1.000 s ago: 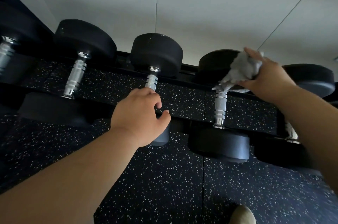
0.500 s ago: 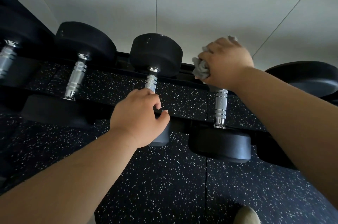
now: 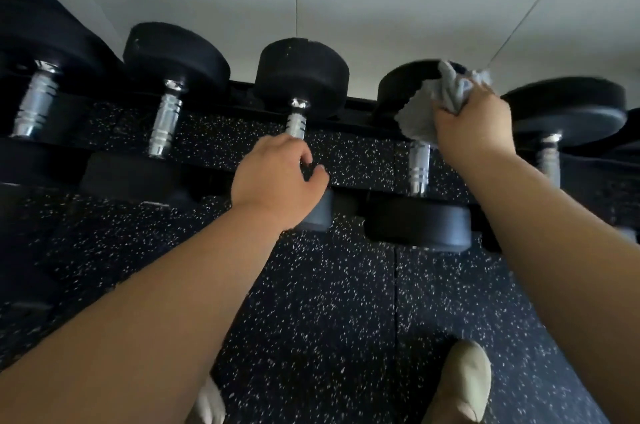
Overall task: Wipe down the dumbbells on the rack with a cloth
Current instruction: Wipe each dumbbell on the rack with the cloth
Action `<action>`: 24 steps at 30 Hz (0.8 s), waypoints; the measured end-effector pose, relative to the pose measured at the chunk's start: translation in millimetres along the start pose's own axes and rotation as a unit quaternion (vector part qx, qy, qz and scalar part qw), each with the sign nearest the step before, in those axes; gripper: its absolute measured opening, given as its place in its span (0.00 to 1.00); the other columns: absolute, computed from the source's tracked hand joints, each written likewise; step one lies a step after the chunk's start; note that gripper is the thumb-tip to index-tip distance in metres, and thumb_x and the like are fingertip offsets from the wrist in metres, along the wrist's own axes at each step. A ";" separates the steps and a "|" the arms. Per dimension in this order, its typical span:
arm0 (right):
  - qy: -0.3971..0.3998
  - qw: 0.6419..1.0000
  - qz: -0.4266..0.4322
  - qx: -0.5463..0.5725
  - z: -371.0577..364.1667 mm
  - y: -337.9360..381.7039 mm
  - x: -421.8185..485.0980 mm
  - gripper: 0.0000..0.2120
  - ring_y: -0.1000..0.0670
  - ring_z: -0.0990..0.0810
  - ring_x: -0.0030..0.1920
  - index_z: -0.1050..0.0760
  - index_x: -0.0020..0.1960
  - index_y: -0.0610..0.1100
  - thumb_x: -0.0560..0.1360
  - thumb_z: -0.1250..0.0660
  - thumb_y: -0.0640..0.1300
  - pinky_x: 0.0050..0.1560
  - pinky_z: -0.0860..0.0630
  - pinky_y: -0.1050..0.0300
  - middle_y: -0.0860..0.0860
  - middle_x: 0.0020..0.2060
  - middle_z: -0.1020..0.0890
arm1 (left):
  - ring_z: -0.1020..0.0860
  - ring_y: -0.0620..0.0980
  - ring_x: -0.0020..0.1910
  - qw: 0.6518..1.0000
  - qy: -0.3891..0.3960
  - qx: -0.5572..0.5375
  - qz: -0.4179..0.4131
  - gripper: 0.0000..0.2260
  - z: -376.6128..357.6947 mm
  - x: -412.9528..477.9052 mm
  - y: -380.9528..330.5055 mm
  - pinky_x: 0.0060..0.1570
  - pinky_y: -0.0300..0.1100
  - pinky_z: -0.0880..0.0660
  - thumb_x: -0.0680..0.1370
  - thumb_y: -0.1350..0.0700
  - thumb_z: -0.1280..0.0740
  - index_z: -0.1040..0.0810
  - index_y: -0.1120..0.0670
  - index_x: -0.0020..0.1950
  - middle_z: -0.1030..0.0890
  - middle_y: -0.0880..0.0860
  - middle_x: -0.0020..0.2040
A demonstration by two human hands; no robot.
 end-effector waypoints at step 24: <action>0.164 0.925 0.303 -0.158 -131.0 137.0 -159.4 0.37 0.49 0.31 0.73 0.23 0.70 0.53 0.76 0.50 0.76 0.74 0.34 0.45 0.56 0.67 0.22 | 0.25 0.59 0.62 0.972 0.043 0.190 0.134 0.18 94.9 31.0 162.7 0.57 0.52 0.25 0.78 0.35 0.37 0.18 0.42 0.60 0.21 0.53 0.62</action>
Point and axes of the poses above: each hand's wrist, its own x-axis towards the middle knuckle, its own z-axis out of the back of the hand, y = z × x, the point moved 1 cm from there along x, towards the middle knuckle
